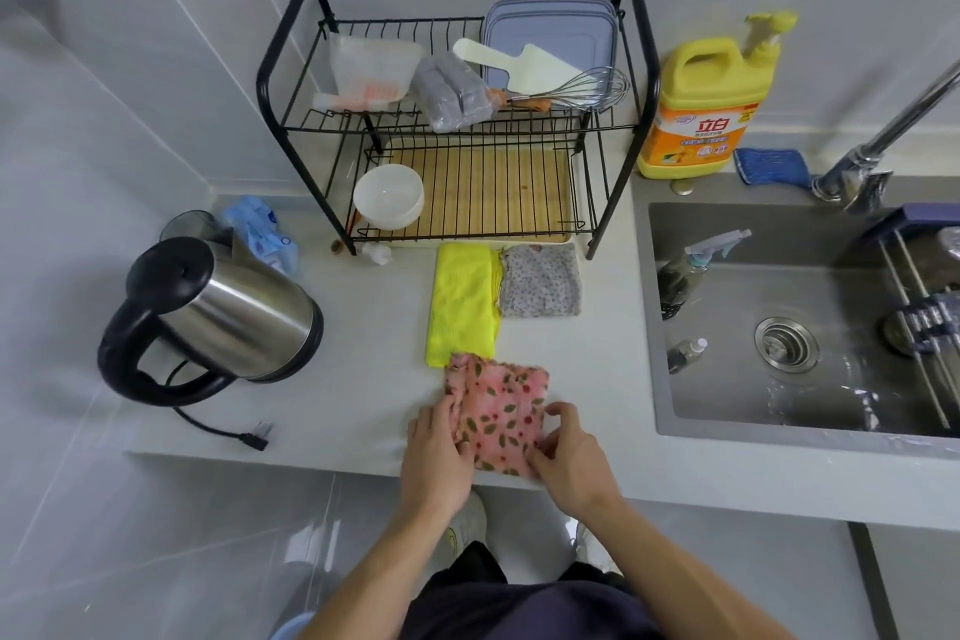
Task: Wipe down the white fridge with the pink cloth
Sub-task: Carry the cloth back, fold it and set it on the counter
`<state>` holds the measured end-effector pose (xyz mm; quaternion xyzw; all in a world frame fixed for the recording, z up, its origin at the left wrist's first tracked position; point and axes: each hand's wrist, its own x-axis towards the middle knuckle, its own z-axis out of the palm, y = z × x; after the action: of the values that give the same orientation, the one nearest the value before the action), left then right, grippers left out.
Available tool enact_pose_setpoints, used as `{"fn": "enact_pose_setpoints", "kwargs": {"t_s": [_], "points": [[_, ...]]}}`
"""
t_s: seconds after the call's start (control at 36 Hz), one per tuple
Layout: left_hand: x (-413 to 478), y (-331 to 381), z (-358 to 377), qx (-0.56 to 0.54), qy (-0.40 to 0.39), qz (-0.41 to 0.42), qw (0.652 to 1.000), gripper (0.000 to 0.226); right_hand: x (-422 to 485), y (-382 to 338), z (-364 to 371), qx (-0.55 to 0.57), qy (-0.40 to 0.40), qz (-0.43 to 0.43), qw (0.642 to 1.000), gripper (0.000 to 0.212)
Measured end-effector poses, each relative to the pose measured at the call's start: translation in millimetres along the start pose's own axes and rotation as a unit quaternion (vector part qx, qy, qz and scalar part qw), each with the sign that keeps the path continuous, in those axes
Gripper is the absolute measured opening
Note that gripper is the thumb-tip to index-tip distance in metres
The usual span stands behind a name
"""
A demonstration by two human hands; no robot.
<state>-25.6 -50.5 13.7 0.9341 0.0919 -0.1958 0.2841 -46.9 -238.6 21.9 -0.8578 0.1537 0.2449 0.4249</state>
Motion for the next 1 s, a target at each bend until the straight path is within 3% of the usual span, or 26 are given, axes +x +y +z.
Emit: {"fn": "enact_pose_setpoints", "kwargs": {"t_s": [0.19,0.28,0.36,0.44,0.56,0.69,0.72,0.78,0.86,0.94,1.0], "points": [[-2.9,12.1,14.0,-0.069,-0.073,0.061,0.993,0.088,-3.5,18.0,-16.2,0.065,0.064,0.075,0.993,0.046],[-5.3,21.3,23.5,-0.028,-0.022,0.103,0.994,0.076,-5.9,31.6,-23.0,0.037,0.095,0.078,0.992,0.042],[-7.2,23.3,32.2,0.034,0.026,0.169,0.985,0.058,-6.0,44.8,-21.1,-0.055,0.146,-0.004,0.988,0.045],[-7.0,18.6,41.6,0.09,-0.017,0.243,0.966,0.053,-4.8,47.7,-17.6,-0.144,0.176,-0.135,0.964,0.037],[-4.7,15.4,38.3,0.135,-0.075,0.251,0.956,0.059,1.1,51.0,-14.3,-0.222,0.14,-0.196,0.945,0.053],[0.1,11.0,29.9,0.202,-0.127,0.239,0.941,0.092,9.4,64.8,-16.6,-0.291,0.079,-0.224,0.927,0.099],[1.3,10.7,28.9,0.197,-0.129,0.237,0.943,0.093,10.6,64.9,-18.9,-0.292,0.08,-0.228,0.925,0.096],[3.4,11.6,26.9,0.17,-0.122,0.24,0.948,0.088,13.1,62.5,-23.5,-0.27,0.103,-0.251,0.924,0.068],[6.9,11.0,26.8,0.103,-0.077,0.25,0.96,0.062,15.6,51.9,-30.8,-0.234,0.143,-0.282,0.919,0.027],[13.7,9.5,28.2,0.052,0.001,0.272,0.961,0.035,16.7,44.0,-36.6,-0.181,0.152,-0.268,0.934,0.015],[18.9,12.2,25.2,0.016,0.026,0.272,0.962,0.029,17.3,39.4,-41.2,-0.131,0.155,-0.25,0.947,0.013]]}}
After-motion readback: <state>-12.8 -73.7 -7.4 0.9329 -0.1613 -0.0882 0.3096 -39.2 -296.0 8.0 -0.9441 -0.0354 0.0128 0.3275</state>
